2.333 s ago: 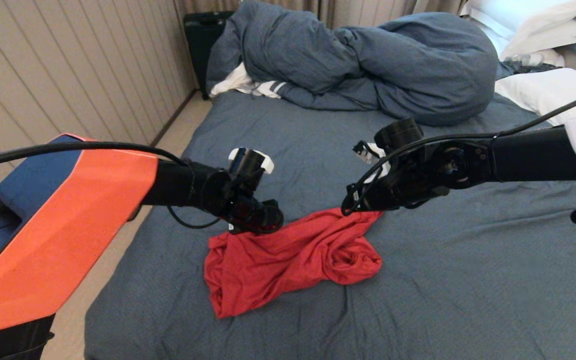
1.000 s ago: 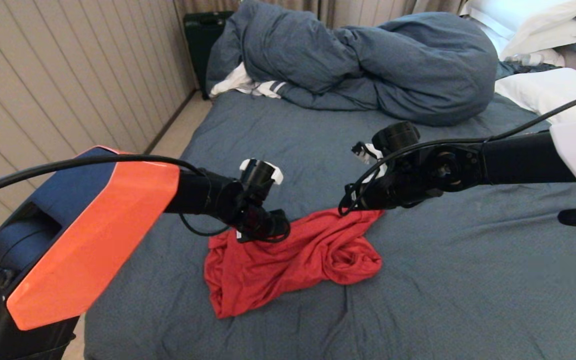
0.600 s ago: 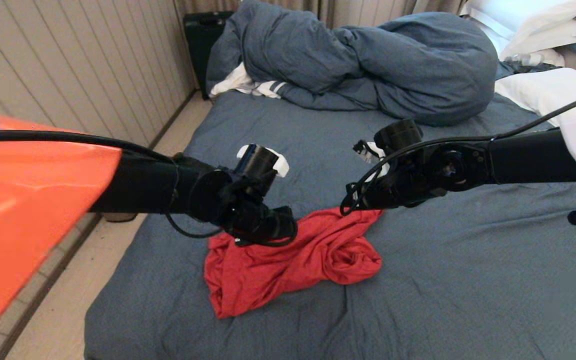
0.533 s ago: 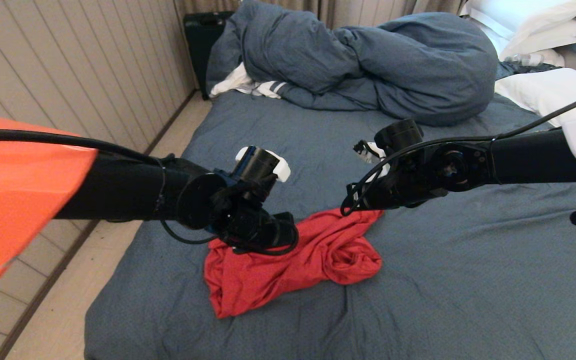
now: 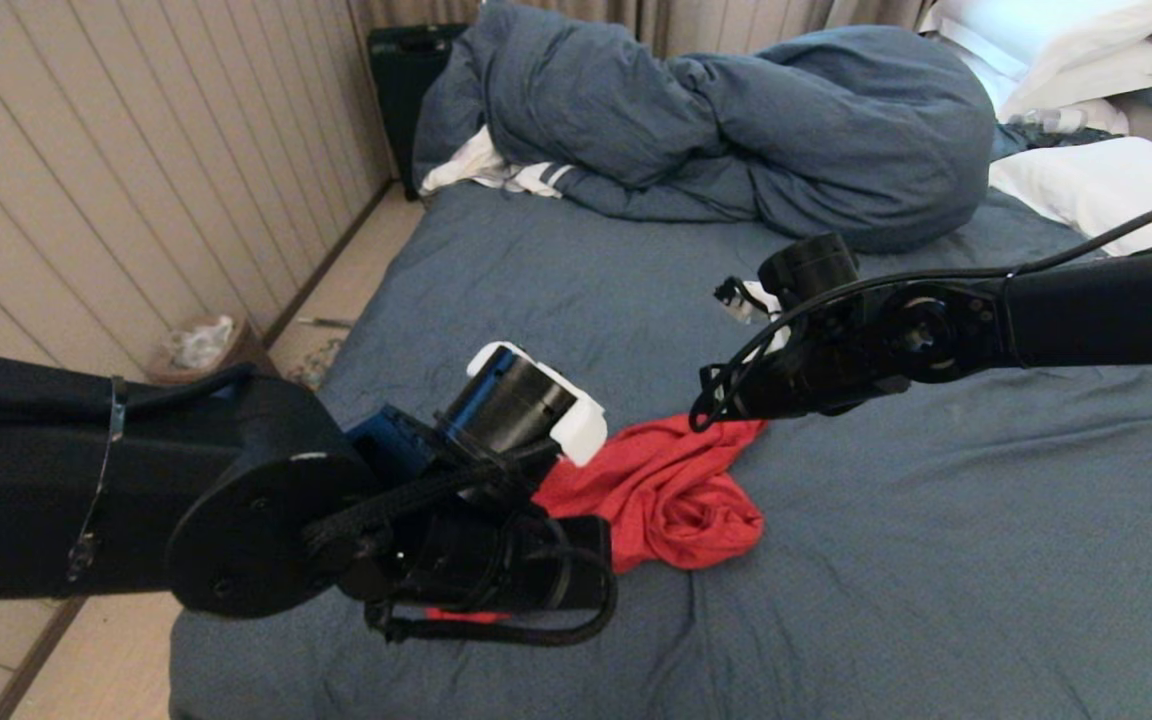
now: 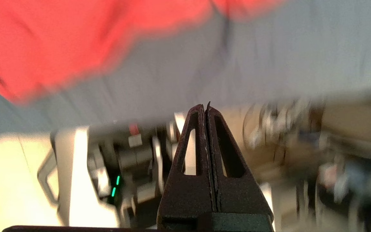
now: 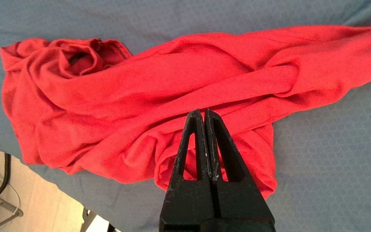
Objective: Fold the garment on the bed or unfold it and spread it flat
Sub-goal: Unford the red T-shirt
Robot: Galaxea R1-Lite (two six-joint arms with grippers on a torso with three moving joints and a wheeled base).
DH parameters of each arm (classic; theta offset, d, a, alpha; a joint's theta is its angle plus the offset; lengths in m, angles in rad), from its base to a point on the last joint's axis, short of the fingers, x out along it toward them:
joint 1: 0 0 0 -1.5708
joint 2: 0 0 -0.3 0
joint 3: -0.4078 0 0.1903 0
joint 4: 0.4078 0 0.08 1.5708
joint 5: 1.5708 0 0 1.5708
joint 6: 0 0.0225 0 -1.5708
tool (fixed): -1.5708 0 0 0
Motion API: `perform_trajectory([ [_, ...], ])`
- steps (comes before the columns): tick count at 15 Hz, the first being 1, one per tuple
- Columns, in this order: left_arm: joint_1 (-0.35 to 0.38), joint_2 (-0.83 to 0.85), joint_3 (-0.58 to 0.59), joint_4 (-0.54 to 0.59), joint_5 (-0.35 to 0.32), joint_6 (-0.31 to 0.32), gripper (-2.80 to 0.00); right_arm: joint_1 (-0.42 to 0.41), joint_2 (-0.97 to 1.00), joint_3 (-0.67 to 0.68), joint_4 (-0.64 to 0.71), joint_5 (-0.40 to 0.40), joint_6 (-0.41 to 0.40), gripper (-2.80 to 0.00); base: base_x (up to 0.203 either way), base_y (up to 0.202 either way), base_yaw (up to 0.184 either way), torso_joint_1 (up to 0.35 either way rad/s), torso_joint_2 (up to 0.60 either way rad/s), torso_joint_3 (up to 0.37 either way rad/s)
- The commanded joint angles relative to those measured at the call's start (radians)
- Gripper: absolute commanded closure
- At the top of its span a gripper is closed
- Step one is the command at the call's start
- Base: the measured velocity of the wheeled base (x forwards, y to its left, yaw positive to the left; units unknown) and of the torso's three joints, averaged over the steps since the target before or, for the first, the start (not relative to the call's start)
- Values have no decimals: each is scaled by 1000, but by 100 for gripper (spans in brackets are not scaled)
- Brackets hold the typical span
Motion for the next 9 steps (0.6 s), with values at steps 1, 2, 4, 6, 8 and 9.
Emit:
perform_trajectory([
  [1,90,78,-50,-6,5,1,0,-3,-10,-1,1,2,1,0,0,0,0,0,0,0],
  [2,134,138,-90,-10,7,6,-280,-5,-11,-3,0,2,1,0,0,0,0,0,0,0],
  [4,219,266,-204,-14,8,15,-280,-6,-11,-4,0,2,-1,0,0,0,0,0,0,0],
  [6,274,364,-304,-14,9,20,-280,-6,-7,-8,0,2,-1,0,0,0,0,0,0,0],
  [8,301,437,-383,-12,12,26,-280,-3,-3,-10,0,0,-2,0,0,0,0,0,0,0],
  [9,309,464,-417,-12,14,33,-280,-1,-1,-12,0,0,-2,0,0,0,0,0,0,0],
])
